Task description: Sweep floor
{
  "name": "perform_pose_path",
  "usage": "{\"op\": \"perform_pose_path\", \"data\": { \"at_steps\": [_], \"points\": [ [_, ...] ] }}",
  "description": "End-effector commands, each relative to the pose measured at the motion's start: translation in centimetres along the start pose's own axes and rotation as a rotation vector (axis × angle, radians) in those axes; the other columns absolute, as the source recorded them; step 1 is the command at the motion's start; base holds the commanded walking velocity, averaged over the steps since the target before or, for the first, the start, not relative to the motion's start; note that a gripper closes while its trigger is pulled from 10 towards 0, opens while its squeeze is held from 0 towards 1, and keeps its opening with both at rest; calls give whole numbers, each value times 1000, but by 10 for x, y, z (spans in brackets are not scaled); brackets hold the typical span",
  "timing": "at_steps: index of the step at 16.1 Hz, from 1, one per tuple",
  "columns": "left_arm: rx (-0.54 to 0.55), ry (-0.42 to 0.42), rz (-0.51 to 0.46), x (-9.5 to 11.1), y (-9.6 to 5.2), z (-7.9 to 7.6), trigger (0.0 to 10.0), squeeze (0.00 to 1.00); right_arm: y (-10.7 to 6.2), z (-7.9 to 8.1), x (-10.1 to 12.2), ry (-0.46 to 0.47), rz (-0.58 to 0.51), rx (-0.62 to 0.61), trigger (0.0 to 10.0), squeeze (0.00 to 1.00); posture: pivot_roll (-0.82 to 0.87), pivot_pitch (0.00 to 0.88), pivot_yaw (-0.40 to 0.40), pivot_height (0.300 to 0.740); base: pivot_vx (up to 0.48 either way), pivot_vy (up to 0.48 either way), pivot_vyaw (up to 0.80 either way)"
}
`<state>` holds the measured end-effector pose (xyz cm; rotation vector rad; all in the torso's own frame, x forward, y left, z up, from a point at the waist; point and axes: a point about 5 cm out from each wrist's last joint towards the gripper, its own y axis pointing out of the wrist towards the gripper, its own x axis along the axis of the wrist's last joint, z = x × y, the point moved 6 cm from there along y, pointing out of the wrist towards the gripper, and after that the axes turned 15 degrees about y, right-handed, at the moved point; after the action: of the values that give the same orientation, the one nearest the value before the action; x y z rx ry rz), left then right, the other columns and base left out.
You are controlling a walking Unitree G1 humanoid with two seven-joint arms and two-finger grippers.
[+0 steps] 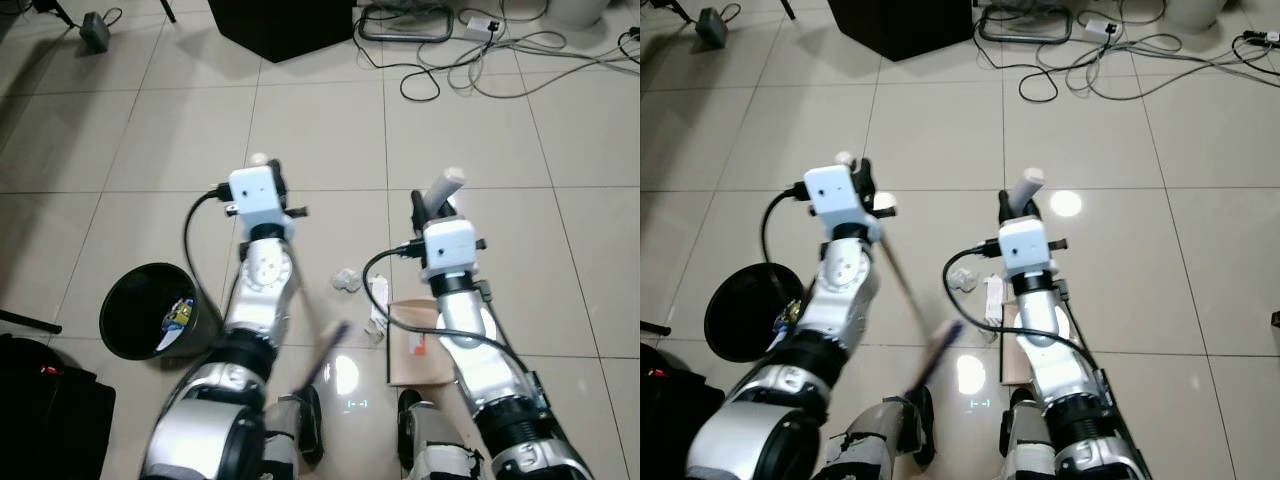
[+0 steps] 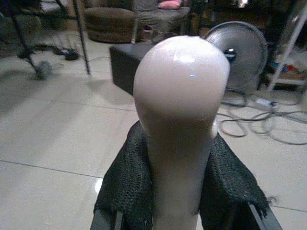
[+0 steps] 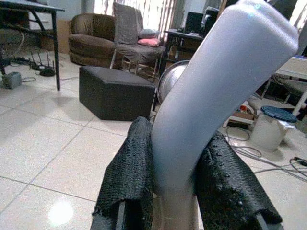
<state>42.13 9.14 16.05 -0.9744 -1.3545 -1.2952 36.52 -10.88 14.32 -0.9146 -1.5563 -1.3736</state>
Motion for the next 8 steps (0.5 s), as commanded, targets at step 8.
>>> {"op": "perform_pose_path", "data": {
  "at_steps": [8],
  "points": [
    [-184,-440,40,25,-22,-65,10000,0,10,-4,0,57,-8,-47,10000,0,69,290,142,740,0,0,0]
  ]
}}
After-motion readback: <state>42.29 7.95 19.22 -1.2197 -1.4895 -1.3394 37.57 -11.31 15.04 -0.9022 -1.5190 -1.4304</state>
